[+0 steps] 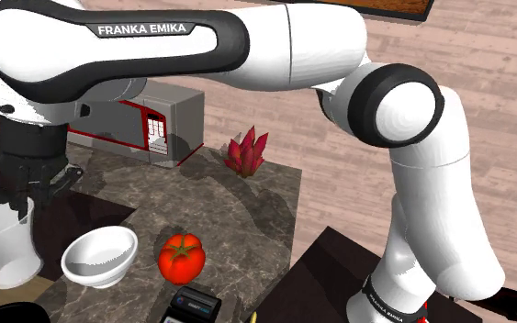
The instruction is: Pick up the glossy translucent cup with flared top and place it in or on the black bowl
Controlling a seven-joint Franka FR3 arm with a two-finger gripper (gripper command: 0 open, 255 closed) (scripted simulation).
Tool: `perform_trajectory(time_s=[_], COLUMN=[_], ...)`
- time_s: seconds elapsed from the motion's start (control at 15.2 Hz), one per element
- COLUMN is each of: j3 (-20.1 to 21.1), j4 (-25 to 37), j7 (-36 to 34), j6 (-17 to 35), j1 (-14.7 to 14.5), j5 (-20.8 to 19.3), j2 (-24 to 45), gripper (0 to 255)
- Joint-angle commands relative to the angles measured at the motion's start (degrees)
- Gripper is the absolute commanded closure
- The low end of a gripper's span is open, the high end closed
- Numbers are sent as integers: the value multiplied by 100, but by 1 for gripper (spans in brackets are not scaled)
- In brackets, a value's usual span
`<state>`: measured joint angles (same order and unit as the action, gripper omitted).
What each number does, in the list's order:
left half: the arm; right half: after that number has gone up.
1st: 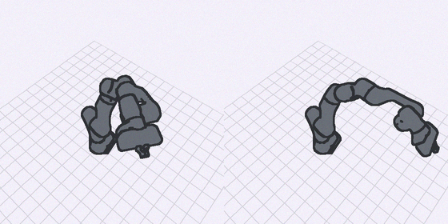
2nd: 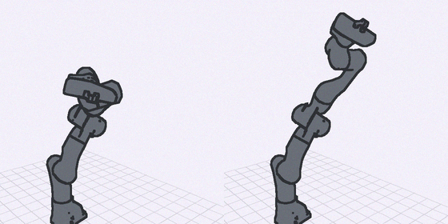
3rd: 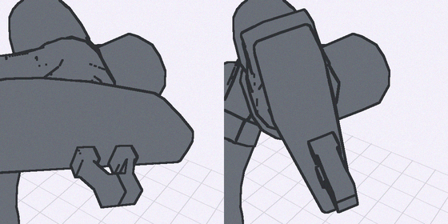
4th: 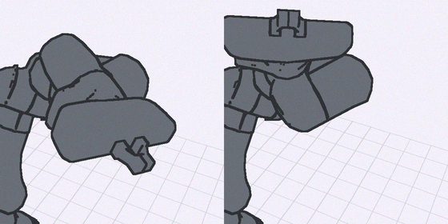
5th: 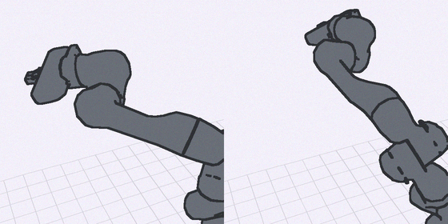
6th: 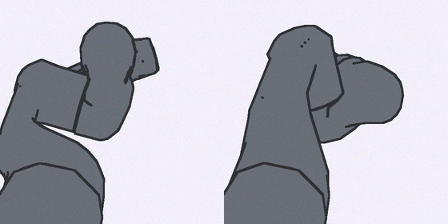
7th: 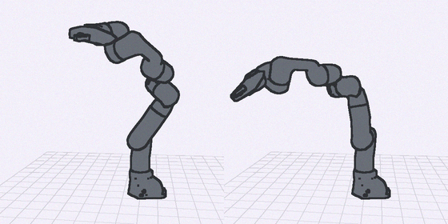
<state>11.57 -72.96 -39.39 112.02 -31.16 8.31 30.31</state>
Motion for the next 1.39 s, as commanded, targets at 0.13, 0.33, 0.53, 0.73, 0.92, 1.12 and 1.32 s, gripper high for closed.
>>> perform_trajectory(time_s=[0.13,0.33,0.53,0.73,0.92,1.12,1.32], j3=[27,17,18,19,19,19,18], j4=[1064,1702,1402,1145,922,727,554], j7=[-515,-706,-665,-627,-590,-554,-520], j6=[-306,-497,-242,-4,220,433,637], j1=[-471,-688,-667,-651,-638,-628,-621], j5=[-223,-321,-305,-292,-281,-272,-265], j2=[654,1065,1024,1009,1014,1036,1071], gripper=[255,255,255,255,255,255,255])
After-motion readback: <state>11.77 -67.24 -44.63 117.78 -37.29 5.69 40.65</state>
